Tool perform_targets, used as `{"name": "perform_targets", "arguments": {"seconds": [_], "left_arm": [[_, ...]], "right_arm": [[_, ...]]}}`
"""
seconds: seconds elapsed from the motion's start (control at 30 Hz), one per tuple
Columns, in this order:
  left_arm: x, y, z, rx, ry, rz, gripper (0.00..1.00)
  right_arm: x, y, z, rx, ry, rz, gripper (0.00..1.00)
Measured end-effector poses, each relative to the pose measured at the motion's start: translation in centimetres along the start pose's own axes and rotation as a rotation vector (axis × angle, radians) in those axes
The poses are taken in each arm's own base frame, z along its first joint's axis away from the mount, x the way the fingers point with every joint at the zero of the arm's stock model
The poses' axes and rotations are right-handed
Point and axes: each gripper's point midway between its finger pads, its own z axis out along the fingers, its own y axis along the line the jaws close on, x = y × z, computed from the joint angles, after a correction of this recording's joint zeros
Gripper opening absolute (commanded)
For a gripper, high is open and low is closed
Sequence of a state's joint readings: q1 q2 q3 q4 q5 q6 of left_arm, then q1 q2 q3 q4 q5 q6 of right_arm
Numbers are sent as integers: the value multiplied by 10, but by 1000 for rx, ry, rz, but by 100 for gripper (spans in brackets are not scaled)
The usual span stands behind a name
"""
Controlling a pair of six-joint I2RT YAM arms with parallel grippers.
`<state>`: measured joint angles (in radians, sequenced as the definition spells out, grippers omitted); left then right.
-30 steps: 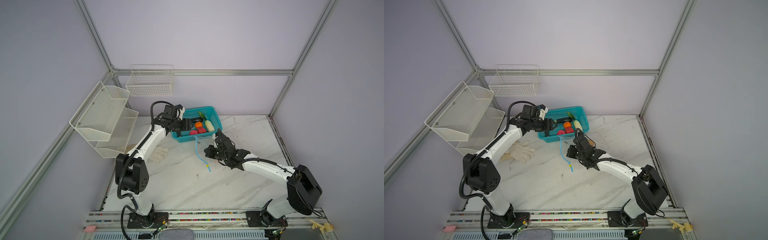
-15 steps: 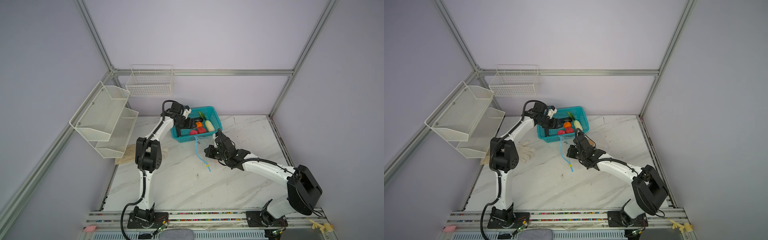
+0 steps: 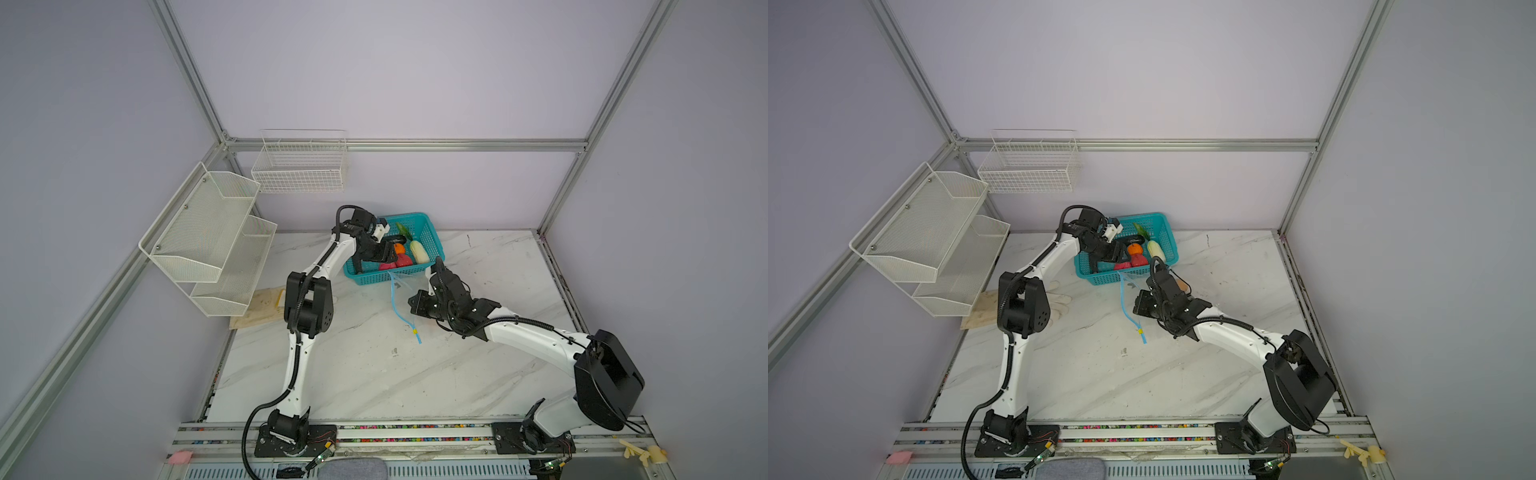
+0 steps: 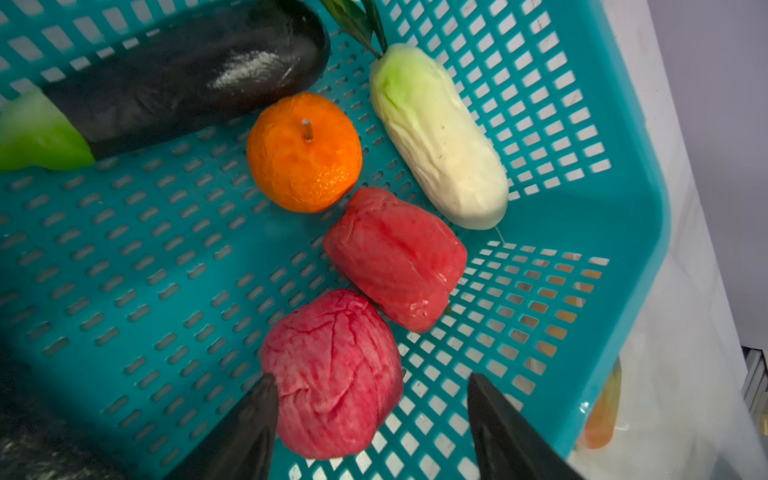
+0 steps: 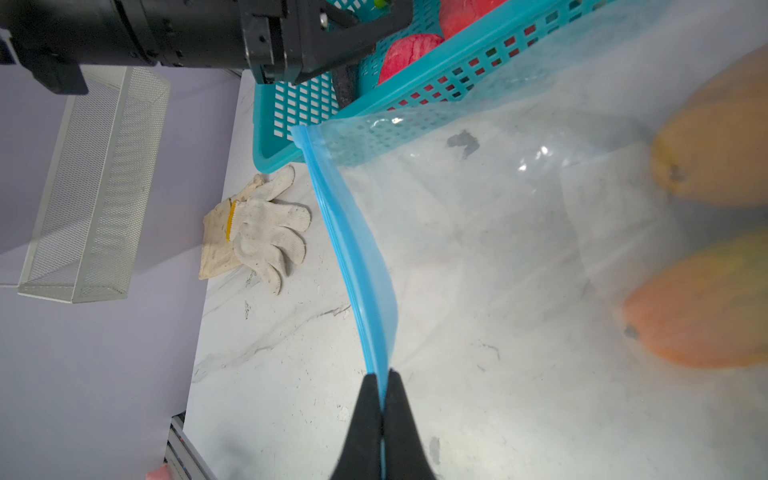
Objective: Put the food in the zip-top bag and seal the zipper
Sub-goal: 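Lower the left gripper onto the pink apple in the basket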
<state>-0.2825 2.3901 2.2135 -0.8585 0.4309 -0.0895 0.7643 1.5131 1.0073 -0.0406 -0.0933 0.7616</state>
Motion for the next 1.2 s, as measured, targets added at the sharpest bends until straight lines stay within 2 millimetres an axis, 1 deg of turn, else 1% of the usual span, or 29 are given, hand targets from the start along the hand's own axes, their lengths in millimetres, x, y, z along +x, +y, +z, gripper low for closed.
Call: {"name": "perform_targets", "arguments": {"seconds": [0.13, 0.3, 0.67, 0.83, 1.07, 1.2], "left_arm": [[7, 3, 12, -34, 26, 26, 73], [14, 7, 21, -65, 50, 37, 73], [15, 21, 20, -152, 56, 55, 80], [16, 26, 19, -195, 58, 66, 79], [19, 36, 17, -255, 73, 77, 73], [21, 39, 16, -274, 83, 73, 74]], "right_arm": [[0, 0, 0, 0, 0, 0, 0], [0, 0, 1, 1, 1, 0, 0], [1, -1, 1, 3, 2, 0, 0], [1, -1, 1, 3, 2, 0, 0], [1, -1, 1, 3, 2, -1, 0], [1, -1, 1, 3, 2, -1, 0]]}}
